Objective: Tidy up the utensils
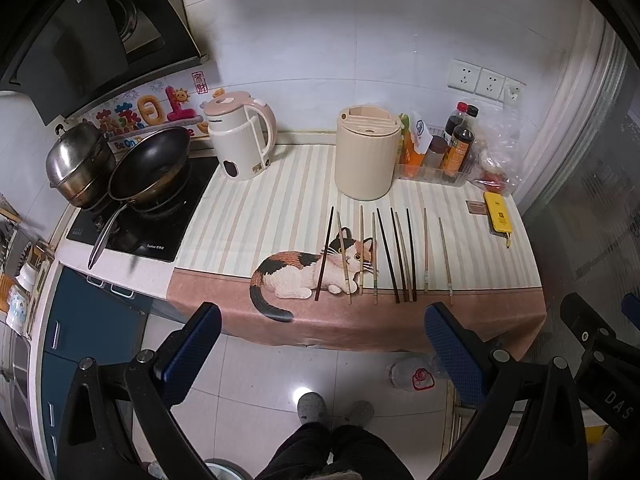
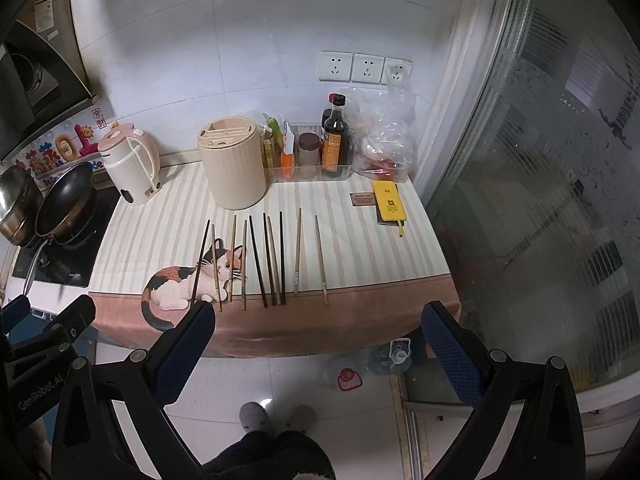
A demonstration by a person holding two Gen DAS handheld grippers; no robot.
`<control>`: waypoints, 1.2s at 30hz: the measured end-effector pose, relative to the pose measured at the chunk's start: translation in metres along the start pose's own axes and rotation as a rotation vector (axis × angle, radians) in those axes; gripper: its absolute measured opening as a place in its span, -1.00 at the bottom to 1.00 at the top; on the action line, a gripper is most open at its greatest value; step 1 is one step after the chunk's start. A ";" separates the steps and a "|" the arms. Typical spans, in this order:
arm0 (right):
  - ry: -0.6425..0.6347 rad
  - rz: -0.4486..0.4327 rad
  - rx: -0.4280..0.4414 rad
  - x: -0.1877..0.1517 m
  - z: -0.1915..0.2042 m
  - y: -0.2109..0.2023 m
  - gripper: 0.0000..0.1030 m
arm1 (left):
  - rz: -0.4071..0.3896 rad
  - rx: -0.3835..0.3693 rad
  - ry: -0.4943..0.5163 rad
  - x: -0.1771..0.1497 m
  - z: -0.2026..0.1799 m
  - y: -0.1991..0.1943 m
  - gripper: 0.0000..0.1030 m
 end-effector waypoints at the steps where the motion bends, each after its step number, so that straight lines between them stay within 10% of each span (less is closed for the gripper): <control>1: -0.001 0.000 0.001 0.000 0.001 0.000 1.00 | 0.000 0.001 0.000 0.000 0.000 0.000 1.00; 36: -0.010 -0.005 0.000 0.007 0.010 -0.002 1.00 | 0.002 -0.010 -0.014 0.004 0.003 0.003 1.00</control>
Point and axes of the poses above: each gripper's, at about its wrist camera, not at the fingertips, and y roughly the way its jaws point, z to its left, x to its top, the point moved 5 cm from there along y, roughly the way its jaws point, and after that the axes turned 11 degrees about z, right-handed, at the moved point
